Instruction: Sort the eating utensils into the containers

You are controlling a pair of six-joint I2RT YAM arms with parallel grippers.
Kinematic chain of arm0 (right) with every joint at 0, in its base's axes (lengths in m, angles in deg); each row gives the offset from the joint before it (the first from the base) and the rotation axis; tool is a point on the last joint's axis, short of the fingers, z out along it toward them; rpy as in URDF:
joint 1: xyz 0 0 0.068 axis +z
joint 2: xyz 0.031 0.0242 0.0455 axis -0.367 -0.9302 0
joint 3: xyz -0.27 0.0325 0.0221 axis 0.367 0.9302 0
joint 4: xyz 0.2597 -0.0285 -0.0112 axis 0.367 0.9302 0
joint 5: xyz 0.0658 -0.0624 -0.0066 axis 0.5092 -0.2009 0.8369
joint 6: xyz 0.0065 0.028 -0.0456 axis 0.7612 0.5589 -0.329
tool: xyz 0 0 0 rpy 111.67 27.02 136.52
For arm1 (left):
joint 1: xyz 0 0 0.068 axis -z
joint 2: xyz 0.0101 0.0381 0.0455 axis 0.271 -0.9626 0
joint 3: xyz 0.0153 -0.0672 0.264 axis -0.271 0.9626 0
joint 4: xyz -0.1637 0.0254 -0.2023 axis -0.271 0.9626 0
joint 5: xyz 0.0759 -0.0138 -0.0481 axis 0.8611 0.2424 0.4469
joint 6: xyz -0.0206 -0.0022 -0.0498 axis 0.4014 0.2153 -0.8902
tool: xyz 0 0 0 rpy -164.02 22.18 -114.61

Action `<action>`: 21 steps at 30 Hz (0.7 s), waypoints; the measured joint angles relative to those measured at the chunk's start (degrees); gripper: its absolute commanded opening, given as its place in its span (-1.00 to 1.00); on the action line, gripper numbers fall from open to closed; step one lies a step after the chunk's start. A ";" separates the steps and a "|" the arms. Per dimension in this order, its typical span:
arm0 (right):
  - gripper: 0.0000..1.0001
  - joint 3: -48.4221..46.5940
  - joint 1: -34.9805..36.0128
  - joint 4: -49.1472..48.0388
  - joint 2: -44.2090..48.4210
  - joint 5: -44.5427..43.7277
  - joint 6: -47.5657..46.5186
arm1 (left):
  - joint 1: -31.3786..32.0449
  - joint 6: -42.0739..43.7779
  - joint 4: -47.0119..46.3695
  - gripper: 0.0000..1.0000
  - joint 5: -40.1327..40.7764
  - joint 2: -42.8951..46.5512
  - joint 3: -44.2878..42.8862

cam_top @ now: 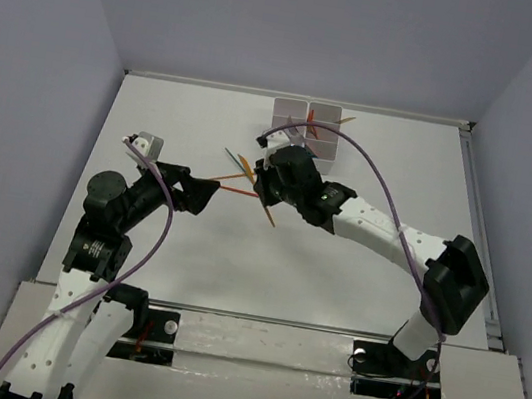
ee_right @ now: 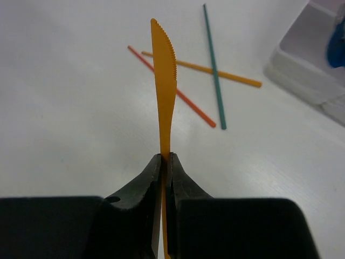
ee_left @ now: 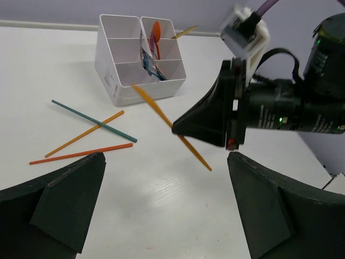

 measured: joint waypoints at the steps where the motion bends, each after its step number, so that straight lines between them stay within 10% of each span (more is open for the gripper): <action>1: -1.00 0.44 -1.25 -1.70 0.94 -0.20 0.09 | 0.00 0.00 0.15 0.98 0.33 -0.04 -0.04; 13: -1.00 4.74 -19.76 -27.98 5.46 -3.32 1.29 | 0.00 0.00 0.15 0.98 1.40 -1.75 -0.28; 21: -1.00 -2.69 -28.15 -45.42 -7.02 -4.09 -1.73 | 0.00 0.00 0.13 0.98 1.25 -3.45 -0.28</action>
